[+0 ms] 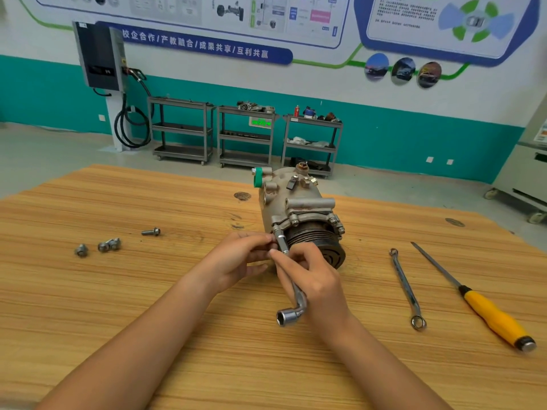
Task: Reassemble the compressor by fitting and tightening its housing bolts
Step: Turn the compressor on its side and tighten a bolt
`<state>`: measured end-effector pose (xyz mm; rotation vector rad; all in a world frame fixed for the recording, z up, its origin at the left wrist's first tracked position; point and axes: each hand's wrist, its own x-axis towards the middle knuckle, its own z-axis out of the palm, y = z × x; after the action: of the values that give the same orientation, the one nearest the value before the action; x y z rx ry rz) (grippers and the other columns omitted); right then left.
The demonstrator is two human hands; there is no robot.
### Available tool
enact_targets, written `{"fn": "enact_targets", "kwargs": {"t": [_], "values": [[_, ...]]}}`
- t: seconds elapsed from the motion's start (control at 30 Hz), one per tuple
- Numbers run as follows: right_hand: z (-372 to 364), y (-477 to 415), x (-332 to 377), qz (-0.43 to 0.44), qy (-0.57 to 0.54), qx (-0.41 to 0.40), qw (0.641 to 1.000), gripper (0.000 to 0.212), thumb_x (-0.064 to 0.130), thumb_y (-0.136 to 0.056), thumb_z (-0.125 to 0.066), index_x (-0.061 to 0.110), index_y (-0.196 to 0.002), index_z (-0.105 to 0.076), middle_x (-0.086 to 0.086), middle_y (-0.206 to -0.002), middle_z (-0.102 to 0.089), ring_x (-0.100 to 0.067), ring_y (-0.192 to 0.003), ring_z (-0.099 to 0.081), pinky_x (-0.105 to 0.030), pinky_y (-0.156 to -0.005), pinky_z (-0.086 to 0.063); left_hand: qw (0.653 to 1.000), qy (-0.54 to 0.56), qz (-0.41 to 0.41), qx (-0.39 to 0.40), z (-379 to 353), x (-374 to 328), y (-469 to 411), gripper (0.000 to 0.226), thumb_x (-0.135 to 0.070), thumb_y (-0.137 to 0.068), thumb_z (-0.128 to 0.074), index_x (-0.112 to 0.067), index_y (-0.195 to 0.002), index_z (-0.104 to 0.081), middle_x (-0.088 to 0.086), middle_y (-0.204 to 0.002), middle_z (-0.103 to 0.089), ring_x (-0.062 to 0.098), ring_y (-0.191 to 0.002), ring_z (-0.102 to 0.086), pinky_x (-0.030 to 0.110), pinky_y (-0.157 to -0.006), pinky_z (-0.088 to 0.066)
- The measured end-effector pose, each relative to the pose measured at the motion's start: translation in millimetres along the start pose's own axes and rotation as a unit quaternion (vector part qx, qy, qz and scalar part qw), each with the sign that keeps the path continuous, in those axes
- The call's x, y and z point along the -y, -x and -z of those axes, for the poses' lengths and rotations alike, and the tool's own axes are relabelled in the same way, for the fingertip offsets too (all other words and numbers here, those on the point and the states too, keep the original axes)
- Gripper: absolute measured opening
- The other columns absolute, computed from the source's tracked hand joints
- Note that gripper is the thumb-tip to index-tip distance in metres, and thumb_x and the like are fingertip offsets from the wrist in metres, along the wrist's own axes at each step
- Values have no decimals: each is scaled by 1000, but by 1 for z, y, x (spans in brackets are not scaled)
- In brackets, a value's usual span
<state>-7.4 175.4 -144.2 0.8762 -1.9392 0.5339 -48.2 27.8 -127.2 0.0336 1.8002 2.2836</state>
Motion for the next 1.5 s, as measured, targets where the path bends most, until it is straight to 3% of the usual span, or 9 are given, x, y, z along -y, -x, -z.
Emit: {"fn": "enact_targets", "kwargs": {"t": [0.3, 0.6, 0.83, 1.0, 1.1, 1.23, 1.3, 1.4, 1.5], "values": [[-7, -4, -2, 48, 88, 42, 994, 27, 8, -82, -49, 1, -92, -73, -10, -70, -57, -18, -57, -55, -19, -44, -39, 1000, 4, -12, -6, 0, 2, 4, 16, -13, -90, -56, -14, -82, -70, -1, -74, -69, 12, -71, -63, 30, -68, -49], [-15, -21, 6, 77, 170, 32, 982, 9, 6, -74, -65, 11, -74, -73, -4, -63, -53, -19, -53, -50, -26, -51, -32, 998, -2, 54, -41, 10, 2, 46, 27, -33, -92, -52, -9, -88, -64, 3, -68, -62, 12, -52, -60, 22, -41, -48], [-20, -28, 8, 97, 205, 56, 972, 9, 7, -65, -68, 15, -65, -71, -1, -61, -54, -18, -52, -51, -24, -50, -33, 939, 212, 221, 159, 11, 22, 110, 59, -49, -67, -59, 2, -94, -70, 25, -89, -67, 29, -63, -68, 34, -44, -55], [-31, -37, 12, 86, 226, 43, 969, 15, 8, -66, -61, 17, -54, -65, 0, -58, -53, -17, -51, -51, -26, -50, -33, 922, 331, 186, 80, -11, 15, 103, 43, -28, -65, -60, 11, -81, -69, 21, -71, -67, 23, -46, -64, 30, -34, -51], [-31, -37, 13, 82, 200, 91, 972, 9, 11, -57, -75, 16, -62, -70, 0, -62, -55, -18, -55, -55, -23, -51, -36, 940, 294, 172, 31, -10, 15, 99, 33, -23, -68, -57, 7, -71, -70, 7, -53, -55, 12, -35, -52, 20, -31, -44], [-8, -43, 4, 69, 128, 192, 971, 52, 15, -55, -81, 10, -105, -70, -6, -86, -63, -24, -77, -62, -28, -67, -46, 954, 248, 170, 12, -1, 13, 95, 24, -13, -69, -55, 4, -79, -66, 0, -49, -38, 5, -31, -33, 13, -28, -31], [7, -52, -5, 28, 72, 207, 975, 57, 24, -65, -72, 12, -120, -61, -6, -105, -60, -22, -95, -58, -35, -82, -43, 960, 221, 171, 10, 5, 10, 92, 25, -12, -69, -53, 4, -85, -64, -2, -48, -32, 4, -30, -26, 10, -27, -25], [18, -76, -24, -151, -44, 105, 982, 48, 32, -80, -60, 15, -125, -56, 5, -116, -45, -10, -105, -41, -33, -93, -35, 974, 151, 167, 13, 13, 3, 89, 25, -12, -70, -52, 3, -84, -67, -4, -49, -25, 3, -32, -20, 10, -28, -18], [7, -106, -60, -320, -73, 15, 944, 51, 40, -87, -59, 16, -131, -49, -1, -133, -38, -15, -120, -38, -35, -103, -33, 985, 56, 161, 13, 23, -5, 84, 24, -10, -86, -46, 1, -89, -68, -5, -49, -22, 2, -34, -18, 12, -28, -15]]}}
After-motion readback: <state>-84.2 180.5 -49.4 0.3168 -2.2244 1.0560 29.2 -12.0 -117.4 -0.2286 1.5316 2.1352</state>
